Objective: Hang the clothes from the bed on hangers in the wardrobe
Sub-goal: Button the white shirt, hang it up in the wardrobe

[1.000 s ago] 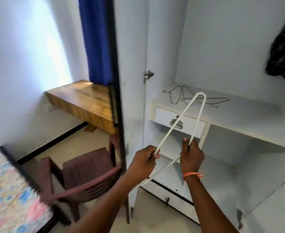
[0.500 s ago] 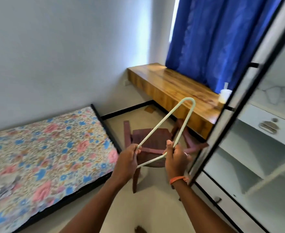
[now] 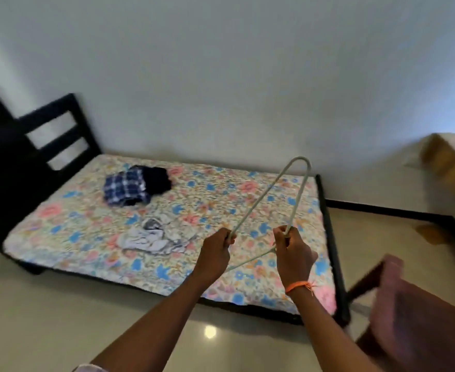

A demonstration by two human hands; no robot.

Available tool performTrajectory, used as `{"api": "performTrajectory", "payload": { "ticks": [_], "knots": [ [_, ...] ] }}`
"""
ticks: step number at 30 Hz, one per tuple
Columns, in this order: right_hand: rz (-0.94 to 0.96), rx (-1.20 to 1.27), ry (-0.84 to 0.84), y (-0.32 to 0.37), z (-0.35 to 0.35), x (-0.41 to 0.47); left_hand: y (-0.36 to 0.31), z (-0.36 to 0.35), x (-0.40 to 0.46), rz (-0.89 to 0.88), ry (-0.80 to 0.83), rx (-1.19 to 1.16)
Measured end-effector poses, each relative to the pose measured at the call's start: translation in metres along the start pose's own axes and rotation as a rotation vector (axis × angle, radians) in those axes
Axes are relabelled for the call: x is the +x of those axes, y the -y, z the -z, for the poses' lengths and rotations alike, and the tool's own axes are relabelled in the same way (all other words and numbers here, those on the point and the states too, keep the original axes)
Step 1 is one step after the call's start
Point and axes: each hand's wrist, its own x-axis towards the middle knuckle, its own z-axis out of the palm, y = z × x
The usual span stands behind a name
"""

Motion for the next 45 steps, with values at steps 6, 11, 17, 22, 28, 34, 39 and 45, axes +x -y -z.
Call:
{"api": "performTrajectory", "payload": {
  "ticks": [6, 11, 17, 22, 28, 34, 39, 45],
  "knots": [
    [0.136, 0.05, 0.089, 0.071, -0.121, 0.054, 0.077, 0.075, 0.082, 0.164, -0.048, -0.033],
    [0.17, -0.018, 0.251, 0.096, -0.234, 0.089, 0.163, 0.121, 0.161, 0.267, -0.02, -0.043],
    [0.028, -0.057, 0.413, 0.129, -0.395, 0.116, 0.309, 0.174, 0.281, 0.392, 0.047, 0.001],
    [-0.079, -0.19, 0.406, 0.133, -0.509, 0.134, 0.458, 0.195, 0.342, 0.543, 0.097, 0.249],
    [-0.11, -0.221, 0.375, 0.11, -0.588, 0.14, 0.548, 0.167, 0.38, 0.616, 0.211, 0.525],
    [-0.119, -0.232, 0.311, 0.092, -0.602, 0.141, 0.557, 0.135, 0.412, 0.577, 0.116, 0.523],
    [-0.129, -0.134, 0.247, 0.119, -0.575, 0.159, 0.492, 0.161, 0.448, 0.635, -0.108, -0.089],
    [-0.047, 0.039, 0.098, 0.185, -0.5, 0.196, 0.354, 0.216, 0.484, 0.504, -0.054, -0.266]
  ]
}}
